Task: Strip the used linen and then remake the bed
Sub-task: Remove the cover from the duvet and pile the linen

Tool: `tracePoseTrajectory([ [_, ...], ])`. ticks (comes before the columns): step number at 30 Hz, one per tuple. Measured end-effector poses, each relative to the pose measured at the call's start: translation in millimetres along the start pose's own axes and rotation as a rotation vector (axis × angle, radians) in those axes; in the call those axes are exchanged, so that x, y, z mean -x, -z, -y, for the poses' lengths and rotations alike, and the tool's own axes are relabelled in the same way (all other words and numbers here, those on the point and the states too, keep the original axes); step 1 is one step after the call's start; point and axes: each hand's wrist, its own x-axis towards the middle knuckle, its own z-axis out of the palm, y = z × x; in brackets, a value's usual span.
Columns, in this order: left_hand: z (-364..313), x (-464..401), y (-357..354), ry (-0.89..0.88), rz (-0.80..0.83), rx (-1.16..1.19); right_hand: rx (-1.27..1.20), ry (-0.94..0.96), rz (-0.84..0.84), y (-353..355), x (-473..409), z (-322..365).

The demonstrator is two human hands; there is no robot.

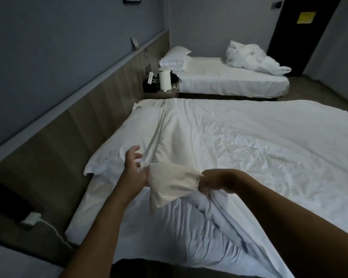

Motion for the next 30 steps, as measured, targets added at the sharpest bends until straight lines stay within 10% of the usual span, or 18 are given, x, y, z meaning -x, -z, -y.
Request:
tracePoseTrajectory([
  [5,11.4,-13.6,-25.8,-0.04,0.367,-0.564,-0.305,0.078,-0.209,8.9,13.0,-13.5],
  [9,-44.7,-20.0,-48.5,0.05,0.291,-0.095,-0.416,0.153,-0.294,17.7,28.2,-12.7],
  [11,-48.5,-21.5,-60.8,0.035,0.361,-0.216,-0.413,0.133,-0.273,20.4,33.9,-16.7],
  [19,34.6,52.7,-47.2,0.545,0.674,-0.524,-0.357,-0.285,0.204,-58.7,33.1,-53.5],
  [30,-10.8,-12.9,-56.7,0.399,0.182,0.25,0.135,-0.025,-0.309,-18.3,-5.2,-99.9],
])
